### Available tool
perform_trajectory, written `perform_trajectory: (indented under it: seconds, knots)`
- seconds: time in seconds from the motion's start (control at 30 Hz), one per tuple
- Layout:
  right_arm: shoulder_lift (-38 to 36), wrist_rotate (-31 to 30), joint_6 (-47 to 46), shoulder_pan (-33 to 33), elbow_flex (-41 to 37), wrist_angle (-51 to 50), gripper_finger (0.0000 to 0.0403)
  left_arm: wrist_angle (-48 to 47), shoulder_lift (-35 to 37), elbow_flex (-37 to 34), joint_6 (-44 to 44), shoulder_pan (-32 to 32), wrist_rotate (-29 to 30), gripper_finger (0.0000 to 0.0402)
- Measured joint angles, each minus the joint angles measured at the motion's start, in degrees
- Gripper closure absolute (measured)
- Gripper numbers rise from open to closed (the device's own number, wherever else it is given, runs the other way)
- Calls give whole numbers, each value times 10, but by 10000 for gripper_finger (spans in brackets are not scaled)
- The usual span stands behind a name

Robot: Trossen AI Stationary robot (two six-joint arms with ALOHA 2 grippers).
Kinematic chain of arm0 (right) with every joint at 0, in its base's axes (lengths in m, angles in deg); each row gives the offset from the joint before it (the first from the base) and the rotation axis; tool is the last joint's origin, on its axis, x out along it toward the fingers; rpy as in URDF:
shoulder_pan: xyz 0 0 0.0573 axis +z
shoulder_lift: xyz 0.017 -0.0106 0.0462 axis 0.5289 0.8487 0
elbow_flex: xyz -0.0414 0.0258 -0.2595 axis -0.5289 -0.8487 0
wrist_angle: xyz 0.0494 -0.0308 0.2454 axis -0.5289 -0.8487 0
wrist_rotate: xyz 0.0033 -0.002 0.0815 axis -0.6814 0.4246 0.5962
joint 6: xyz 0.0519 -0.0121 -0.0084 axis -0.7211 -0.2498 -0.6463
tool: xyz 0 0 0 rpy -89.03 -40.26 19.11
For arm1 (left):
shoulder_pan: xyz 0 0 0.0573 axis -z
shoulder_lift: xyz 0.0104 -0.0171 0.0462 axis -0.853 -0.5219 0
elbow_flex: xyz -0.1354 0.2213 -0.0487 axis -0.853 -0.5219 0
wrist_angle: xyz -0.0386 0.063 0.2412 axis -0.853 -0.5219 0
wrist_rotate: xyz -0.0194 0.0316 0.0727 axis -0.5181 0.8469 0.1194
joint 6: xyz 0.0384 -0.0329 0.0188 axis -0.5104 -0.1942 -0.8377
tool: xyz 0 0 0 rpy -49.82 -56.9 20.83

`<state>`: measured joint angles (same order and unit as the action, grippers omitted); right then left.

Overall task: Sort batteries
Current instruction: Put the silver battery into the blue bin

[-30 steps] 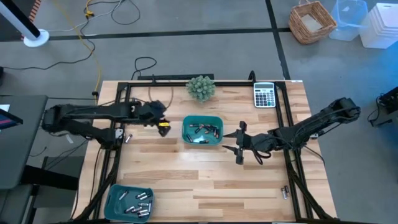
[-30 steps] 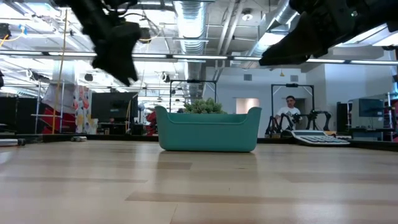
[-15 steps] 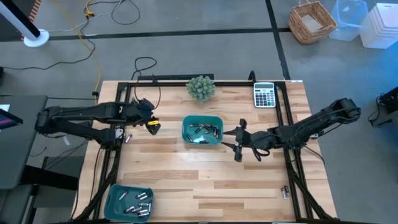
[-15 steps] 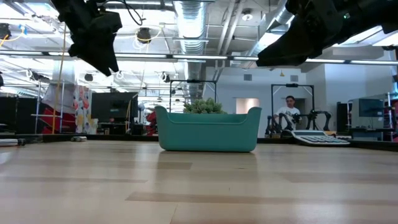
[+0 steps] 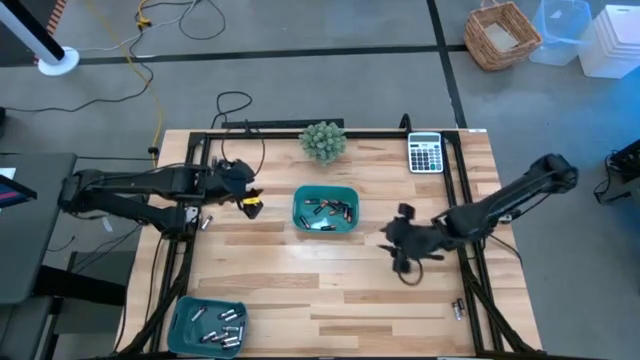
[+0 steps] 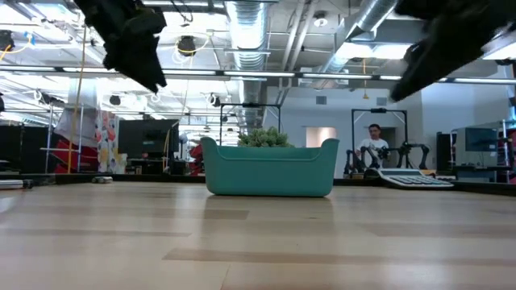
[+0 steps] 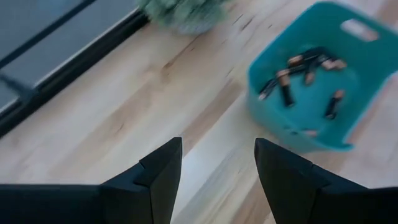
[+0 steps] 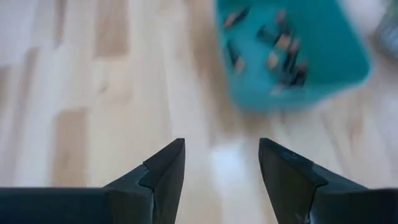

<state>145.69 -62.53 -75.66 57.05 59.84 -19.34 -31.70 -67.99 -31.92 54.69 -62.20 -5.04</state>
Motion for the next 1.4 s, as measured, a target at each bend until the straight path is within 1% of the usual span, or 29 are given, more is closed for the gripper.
perform_trajectory:
  seconds: [0.13,0.23,0.3,0.4,0.47,0.53,0.67,0.8,0.87,0.97,1.17,1.4]
  knots:
    - [5,18,-138,68,87,-196,184,51,-1,0,-35,17,1,206]
    - [4,26,-249,127,118,-274,184,90,-10,0,-62,32,6,206]
    - [5,52,-342,166,120,-315,184,112,-23,0,-80,43,7,206]
    - [18,88,-478,226,114,-353,184,140,-45,0,-104,56,7,206]
    - [35,110,-553,264,111,-354,184,165,-63,-1,-120,63,7,206]
    - [55,130,-617,295,110,-355,184,179,-80,-1,-130,70,7,206]
    - [109,168,-725,348,110,-338,184,206,-114,0,-122,86,7,206]
    - [169,201,-793,386,110,-300,184,251,-152,-9,-129,113,29,206]
    - [194,215,-814,401,110,-293,184,290,-163,-17,-152,116,29,206]
    - [225,220,-842,425,118,-288,184,326,-167,-31,-156,116,35,206]
    - [264,217,-872,464,135,-286,184,337,-164,-41,-171,109,39,206]
    - [286,218,-886,472,136,-282,184,338,-164,-41,-180,107,37,206]
